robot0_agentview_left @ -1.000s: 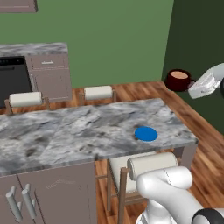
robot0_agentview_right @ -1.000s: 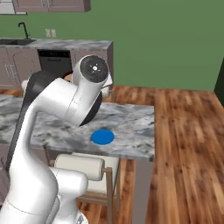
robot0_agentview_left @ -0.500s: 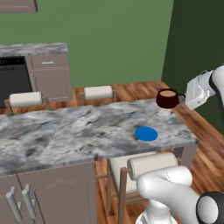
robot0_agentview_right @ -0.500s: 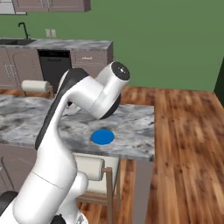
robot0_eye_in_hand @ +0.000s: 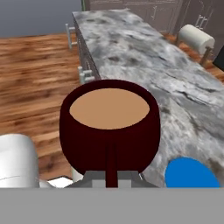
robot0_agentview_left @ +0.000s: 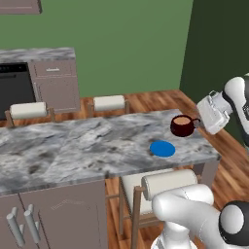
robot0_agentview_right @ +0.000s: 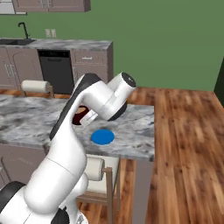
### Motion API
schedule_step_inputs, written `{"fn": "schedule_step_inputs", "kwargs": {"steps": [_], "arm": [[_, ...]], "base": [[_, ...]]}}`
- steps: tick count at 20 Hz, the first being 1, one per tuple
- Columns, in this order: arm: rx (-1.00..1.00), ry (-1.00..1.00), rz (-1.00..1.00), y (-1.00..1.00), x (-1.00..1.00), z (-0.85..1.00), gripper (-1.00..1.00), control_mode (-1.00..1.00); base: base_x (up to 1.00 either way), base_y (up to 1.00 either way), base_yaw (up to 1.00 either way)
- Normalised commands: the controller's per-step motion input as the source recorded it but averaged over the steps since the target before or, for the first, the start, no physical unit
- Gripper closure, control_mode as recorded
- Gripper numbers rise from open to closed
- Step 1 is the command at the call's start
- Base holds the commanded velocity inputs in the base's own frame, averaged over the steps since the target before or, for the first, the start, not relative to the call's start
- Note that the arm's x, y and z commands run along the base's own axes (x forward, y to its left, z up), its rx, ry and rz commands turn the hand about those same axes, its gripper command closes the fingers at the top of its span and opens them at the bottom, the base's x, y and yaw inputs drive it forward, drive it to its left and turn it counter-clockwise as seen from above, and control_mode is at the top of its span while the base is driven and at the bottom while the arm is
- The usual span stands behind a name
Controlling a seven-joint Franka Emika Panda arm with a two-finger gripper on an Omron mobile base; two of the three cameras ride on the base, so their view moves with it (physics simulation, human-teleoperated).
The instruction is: Pick the cup of tea, navigate to the dining table, and place it on the saucer.
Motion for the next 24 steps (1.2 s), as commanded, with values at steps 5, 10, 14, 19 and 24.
{"fn": "schedule_step_inputs", "kwargs": {"steps": [5, 10, 14, 19, 24], "arm": [[0.00, 0.00, 0.19, 0.00, 0.18, -0.55, 1.00, -1.00], [0.00, 0.00, 0.11, -0.05, 0.25, -0.45, 1.00, -1.00], [0.00, 0.01, 0.07, -0.11, 0.27, -0.44, 1.00, -1.00], [0.00, 0.03, 0.04, -0.13, 0.29, -0.41, 1.00, -1.00], [0.00, 0.01, 0.01, -0.11, 0.28, -0.38, 1.00, -1.00]], "base": [[0.00, 0.00, 0.00], [0.00, 0.00, 0.00], [0.00, 0.00, 0.00], [0.00, 0.00, 0.00], [0.00, 0.00, 0.00]]}}
